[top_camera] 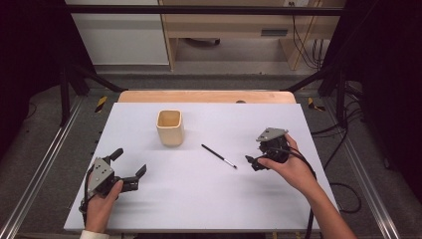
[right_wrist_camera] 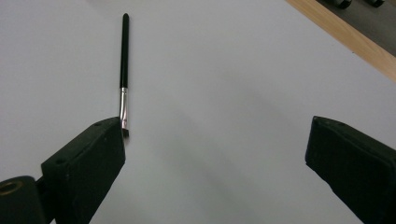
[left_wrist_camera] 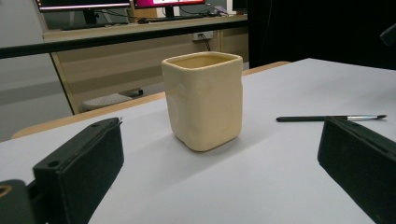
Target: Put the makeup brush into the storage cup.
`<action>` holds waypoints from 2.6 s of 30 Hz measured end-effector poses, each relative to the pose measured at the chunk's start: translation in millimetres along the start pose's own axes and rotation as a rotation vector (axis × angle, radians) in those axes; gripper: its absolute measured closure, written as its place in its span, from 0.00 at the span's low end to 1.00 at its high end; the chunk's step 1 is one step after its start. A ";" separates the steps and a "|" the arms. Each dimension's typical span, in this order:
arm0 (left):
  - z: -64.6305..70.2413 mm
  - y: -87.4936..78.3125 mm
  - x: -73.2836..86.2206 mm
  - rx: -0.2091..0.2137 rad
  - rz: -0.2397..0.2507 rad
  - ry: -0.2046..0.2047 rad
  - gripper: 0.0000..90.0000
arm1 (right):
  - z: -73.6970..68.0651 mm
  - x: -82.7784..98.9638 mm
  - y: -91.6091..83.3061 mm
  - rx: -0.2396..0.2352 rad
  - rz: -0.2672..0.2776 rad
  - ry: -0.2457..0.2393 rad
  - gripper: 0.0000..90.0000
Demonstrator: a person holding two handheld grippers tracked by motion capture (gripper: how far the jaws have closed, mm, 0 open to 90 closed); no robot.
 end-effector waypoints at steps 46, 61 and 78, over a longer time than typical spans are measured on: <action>1.0 2.1 0.2 0.005 -0.008 0.007 0.01 | -28.0 -38.8 70.3 -0.184 -0.151 -0.020 0.07; 0.4 1.4 -0.7 0.001 0.002 -0.004 0.01 | -29.6 -44.8 84.3 -0.175 -0.179 -0.022 0.16; 3.0 4.0 0.1 0.018 -0.006 0.002 0.01 | -38.8 -41.6 98.7 -0.230 -0.250 -0.002 0.70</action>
Point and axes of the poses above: each handheld gripper's, and its own axes: y roughly forward along the jaws, x roughly out of its underside, z roughly to its right, the point moved 1 cm from there along y, roughly forward along the jaws, and after that the axes turned 7 degrees about -x, right-handed, at the moved point
